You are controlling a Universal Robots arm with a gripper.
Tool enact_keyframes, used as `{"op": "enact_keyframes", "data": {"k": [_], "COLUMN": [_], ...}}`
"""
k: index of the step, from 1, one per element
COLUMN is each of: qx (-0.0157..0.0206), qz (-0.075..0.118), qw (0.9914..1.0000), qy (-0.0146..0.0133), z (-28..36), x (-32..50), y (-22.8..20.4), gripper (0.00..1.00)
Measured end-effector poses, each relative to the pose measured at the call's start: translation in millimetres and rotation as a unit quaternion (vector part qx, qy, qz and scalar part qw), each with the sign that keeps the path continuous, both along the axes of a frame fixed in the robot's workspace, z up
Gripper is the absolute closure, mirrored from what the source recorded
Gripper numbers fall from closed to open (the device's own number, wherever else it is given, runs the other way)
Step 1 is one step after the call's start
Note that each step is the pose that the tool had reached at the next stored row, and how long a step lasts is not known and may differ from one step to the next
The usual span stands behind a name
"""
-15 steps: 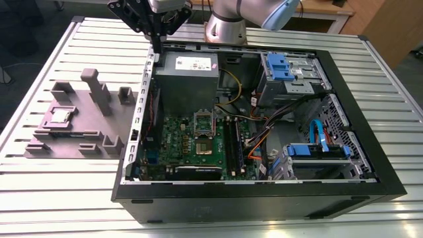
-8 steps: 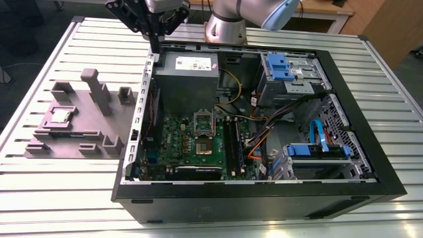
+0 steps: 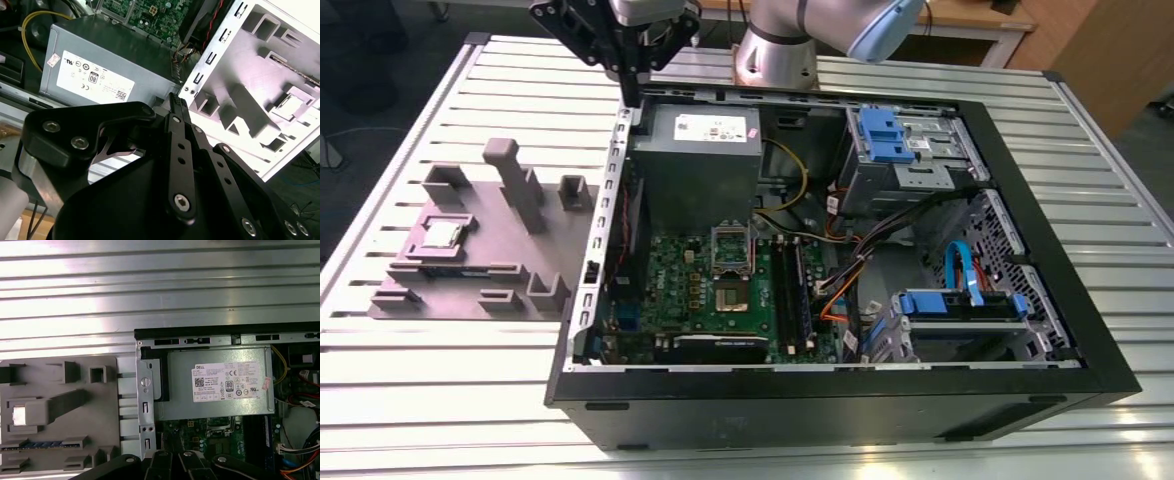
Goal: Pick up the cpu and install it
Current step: 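Reach for the cpu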
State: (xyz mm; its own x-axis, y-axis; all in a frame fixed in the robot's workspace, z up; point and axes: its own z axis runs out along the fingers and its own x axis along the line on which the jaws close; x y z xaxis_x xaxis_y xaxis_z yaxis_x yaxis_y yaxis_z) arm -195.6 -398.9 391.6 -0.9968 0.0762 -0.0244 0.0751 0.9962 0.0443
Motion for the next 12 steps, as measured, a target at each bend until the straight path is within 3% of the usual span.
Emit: {"op": "enact_keyframes", "data": {"k": [12], "qx": [0.0000], "qz": [0.000], "qw": [1.00000], "qy": [0.0000], "z": [-1.0], "x": [-3.9], "y": [0.0], "gripper": [0.90]}}
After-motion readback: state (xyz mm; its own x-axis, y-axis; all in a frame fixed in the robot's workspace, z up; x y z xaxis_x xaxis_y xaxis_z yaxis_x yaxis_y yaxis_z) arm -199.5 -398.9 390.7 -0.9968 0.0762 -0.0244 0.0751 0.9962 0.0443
